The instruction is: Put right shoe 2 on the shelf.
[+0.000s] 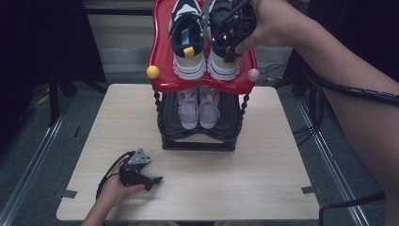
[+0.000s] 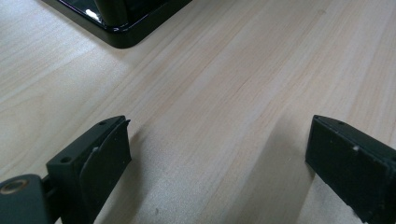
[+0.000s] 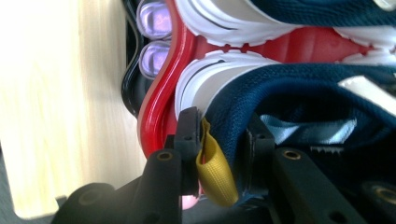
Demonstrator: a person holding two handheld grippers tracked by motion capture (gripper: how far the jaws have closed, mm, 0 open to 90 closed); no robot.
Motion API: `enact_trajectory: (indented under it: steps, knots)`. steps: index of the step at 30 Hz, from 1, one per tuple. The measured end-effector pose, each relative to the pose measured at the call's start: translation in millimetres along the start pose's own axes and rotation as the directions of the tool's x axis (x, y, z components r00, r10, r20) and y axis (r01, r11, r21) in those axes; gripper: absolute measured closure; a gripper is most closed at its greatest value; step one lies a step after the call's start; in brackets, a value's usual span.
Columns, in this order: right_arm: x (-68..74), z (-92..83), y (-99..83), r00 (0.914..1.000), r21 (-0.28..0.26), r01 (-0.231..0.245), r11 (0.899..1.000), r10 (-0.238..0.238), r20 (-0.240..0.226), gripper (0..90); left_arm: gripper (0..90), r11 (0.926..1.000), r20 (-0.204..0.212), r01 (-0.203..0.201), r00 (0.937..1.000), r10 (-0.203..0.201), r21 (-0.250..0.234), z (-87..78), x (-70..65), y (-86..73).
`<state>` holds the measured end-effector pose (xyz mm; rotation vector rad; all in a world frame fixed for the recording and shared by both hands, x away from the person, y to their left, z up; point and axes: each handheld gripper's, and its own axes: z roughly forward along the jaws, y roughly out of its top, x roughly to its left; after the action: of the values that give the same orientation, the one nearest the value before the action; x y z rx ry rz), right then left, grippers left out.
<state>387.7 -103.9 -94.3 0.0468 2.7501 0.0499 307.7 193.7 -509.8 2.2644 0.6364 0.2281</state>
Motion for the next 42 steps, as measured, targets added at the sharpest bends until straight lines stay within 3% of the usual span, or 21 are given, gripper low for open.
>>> enact_trajectory:
  steps: [6,14,27,42]
  knots:
    - [0.9,-5.4,-2.5,0.9984,-0.046,-0.050,0.998,0.051,0.026,51.2,6.0,1.0000,0.000,-0.001,1.0000,0.001,0.001,-0.1,0.1,0.0]
    - [0.4,-16.9,-12.1,0.9903,-0.080,-0.133,0.988,0.136,0.031,33.7,5.9,1.0000,-0.002,-0.003,1.0000,0.003,0.000,-0.1,0.2,0.1]
    - [11.1,-34.1,-38.7,0.9802,-0.105,-0.195,0.975,0.197,0.014,27.4,5.5,0.9999,0.002,-0.009,1.0000,0.009,0.010,-0.3,0.7,0.3]
    - [26.0,-24.6,-71.8,0.9705,-0.069,-0.240,0.968,0.238,-0.038,24.9,5.5,0.9999,0.002,-0.011,0.9999,0.010,0.010,-0.3,0.7,0.3]
